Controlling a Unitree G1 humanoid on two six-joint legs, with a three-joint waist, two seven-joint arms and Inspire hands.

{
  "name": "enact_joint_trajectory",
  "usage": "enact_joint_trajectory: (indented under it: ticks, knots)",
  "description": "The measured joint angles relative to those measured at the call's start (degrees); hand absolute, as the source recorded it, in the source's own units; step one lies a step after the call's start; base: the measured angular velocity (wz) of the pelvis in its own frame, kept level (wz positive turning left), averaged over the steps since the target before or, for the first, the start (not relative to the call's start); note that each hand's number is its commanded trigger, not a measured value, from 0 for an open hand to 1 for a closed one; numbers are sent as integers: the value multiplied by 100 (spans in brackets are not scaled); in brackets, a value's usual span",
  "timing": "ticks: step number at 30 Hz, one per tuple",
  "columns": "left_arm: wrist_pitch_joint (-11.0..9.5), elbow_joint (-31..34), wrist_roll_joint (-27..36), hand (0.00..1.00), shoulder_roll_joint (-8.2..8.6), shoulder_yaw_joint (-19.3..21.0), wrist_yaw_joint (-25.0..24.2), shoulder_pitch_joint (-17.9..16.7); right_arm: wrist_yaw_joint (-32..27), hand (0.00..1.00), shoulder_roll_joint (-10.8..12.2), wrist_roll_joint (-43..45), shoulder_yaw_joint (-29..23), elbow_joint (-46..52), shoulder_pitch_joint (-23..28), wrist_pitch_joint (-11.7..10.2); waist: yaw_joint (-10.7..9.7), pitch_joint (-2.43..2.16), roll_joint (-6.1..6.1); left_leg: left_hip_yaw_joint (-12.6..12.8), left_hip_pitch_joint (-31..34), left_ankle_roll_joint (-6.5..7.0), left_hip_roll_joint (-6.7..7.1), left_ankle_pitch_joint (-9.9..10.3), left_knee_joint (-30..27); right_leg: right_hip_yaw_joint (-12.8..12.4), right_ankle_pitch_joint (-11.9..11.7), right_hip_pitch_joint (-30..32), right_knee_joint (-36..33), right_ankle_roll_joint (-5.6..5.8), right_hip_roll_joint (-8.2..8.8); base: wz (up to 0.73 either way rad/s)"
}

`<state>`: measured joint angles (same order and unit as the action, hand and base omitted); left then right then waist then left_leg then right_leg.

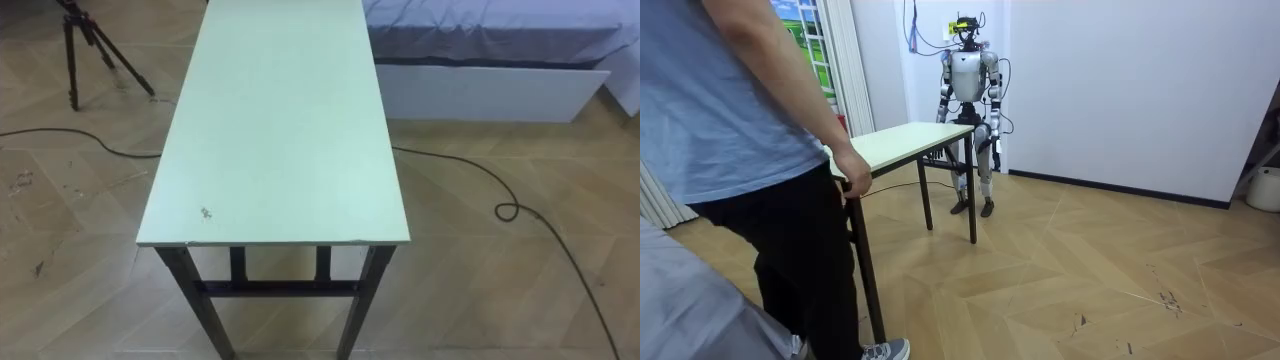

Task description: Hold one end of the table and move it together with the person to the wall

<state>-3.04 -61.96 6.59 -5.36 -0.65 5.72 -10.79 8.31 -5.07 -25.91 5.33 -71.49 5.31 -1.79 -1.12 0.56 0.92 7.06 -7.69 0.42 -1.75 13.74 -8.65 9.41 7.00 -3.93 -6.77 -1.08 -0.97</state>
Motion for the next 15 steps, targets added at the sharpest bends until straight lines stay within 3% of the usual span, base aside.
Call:
enact_joint_trajectory:
  ticks: [9, 15]
  knots:
    - [5, -105, 77, 0, -1, 55, -83, 17, 13, 0, -2, 134, -5, -54, -35, 12, 16, 6, 24, 0, -11, 0, 2, 0, -1, -97, 0, 10, -7, 0, -7, -1]
    - [64, -341, 923, 0, -44, 39, -484, 115, 109, 0, -10, 138, -51, -222, -191, 75, 4, -3, 8, -2, 6, 0, 8, 0, -3, -79, 3, 20, -4, 5, -5, 0]
